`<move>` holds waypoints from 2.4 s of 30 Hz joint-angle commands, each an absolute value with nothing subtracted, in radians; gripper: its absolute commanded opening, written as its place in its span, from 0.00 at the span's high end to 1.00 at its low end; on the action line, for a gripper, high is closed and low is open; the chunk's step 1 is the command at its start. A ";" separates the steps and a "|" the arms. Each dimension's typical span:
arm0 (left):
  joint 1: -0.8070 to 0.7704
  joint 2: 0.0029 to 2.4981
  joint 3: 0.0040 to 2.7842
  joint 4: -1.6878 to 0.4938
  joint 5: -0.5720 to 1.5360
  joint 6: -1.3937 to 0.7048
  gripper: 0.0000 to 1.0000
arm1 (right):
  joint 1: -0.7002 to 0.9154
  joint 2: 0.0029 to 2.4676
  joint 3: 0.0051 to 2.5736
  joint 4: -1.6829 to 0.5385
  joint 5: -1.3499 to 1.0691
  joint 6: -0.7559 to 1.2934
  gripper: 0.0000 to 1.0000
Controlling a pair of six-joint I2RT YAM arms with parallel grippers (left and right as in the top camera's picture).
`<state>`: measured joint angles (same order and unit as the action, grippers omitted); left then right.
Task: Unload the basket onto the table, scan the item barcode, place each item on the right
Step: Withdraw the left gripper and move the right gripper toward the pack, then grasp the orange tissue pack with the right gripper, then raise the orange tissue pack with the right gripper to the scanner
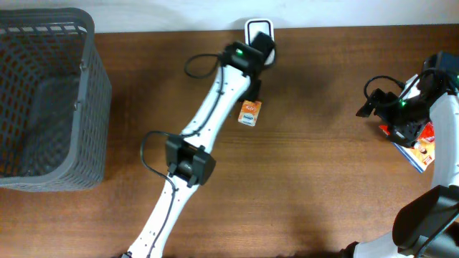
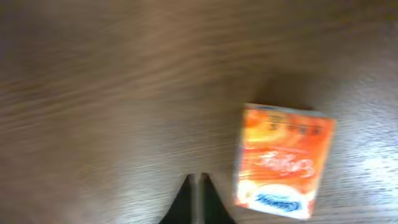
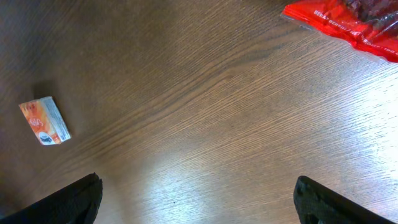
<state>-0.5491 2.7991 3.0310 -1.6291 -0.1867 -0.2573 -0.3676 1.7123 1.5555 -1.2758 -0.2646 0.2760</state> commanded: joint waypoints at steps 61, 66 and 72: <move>-0.307 2.715 3.110 -1.688 -0.203 -0.279 0.01 | 0.294 2.139 1.483 -0.575 -0.302 0.749 0.96; -0.307 2.715 3.110 -1.688 -0.203 -0.279 0.01 | 0.288 2.138 1.549 -0.630 -0.301 0.627 0.96; -0.307 2.715 3.110 -1.688 -0.203 -0.279 0.01 | 0.275 2.138 1.873 -0.938 0.006 0.466 0.96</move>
